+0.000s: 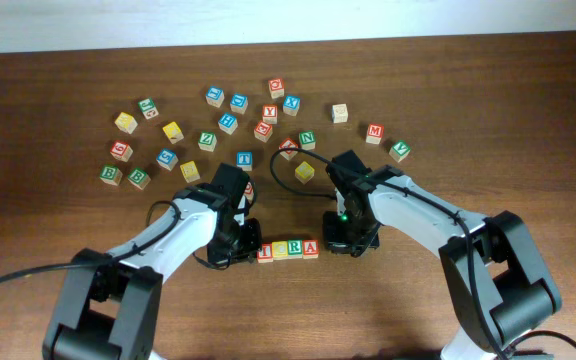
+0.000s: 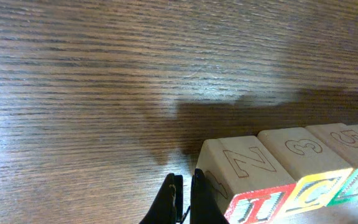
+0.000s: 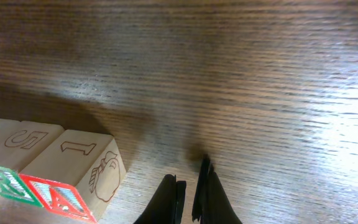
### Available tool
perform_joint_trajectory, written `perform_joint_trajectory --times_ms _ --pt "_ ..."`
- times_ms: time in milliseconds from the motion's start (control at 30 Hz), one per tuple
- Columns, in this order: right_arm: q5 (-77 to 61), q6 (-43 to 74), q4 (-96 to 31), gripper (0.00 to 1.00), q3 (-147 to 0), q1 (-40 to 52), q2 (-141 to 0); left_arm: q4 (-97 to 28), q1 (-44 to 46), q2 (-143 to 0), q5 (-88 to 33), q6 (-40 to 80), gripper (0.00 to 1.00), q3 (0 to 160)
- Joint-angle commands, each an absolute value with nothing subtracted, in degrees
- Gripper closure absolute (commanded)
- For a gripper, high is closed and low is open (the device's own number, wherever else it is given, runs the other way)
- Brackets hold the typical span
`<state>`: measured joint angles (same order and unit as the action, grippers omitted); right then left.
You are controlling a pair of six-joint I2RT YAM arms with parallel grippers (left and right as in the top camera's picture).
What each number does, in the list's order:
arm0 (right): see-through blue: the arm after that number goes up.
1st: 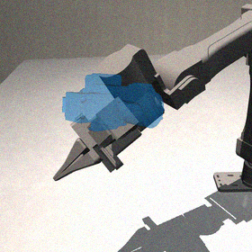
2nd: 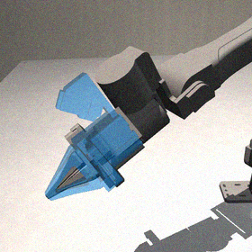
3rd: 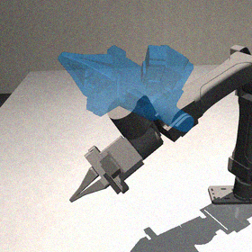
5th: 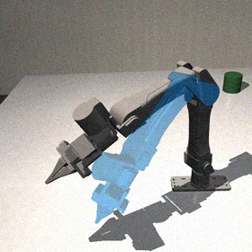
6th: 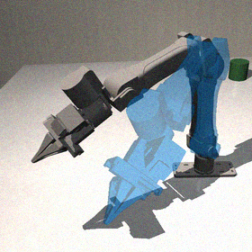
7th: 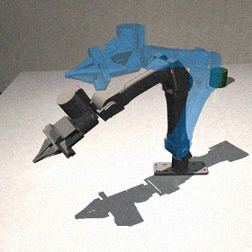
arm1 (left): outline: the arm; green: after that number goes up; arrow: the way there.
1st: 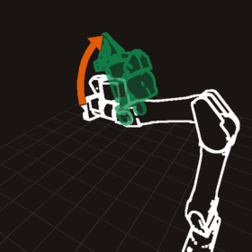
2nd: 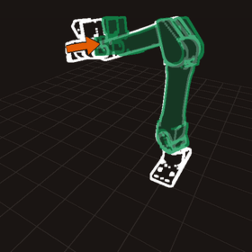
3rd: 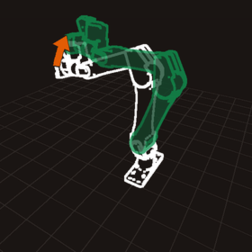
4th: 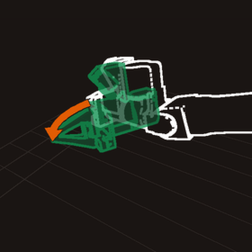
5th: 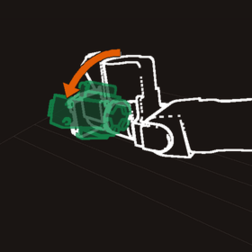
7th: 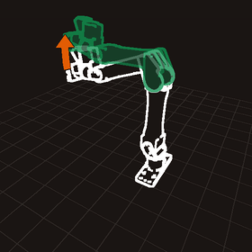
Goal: Spell out ICRA
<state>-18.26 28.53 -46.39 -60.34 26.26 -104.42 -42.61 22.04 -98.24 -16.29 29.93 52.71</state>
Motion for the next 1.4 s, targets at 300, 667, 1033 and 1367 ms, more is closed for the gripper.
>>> perform_joint_trajectory --times_ms 300,667,1033,1367 --pt "-19.33 32.05 -42.15 0.96 -60.97 31.92 -105.41 -41.78 21.96 -94.37 -16.75 28.38 1.00 53.01" --pt "-19.25 32.01 -42.57 0.96 -60.93 31.97 -105.41 -48.21 21.96 -87.96 -12.16 26.70 1.00 53.69" --pt "-19.25 32.01 -42.17 0.96 -60.93 31.97 -105.41 -51.05 33.15 -88.99 -10.63 36.51 1.00 53.49" --pt "-19.22 31.99 -42.94 0.96 -60.93 31.97 -105.41 -46.92 33.61 -96.44 -8.73 36.67 1.00 53.49"
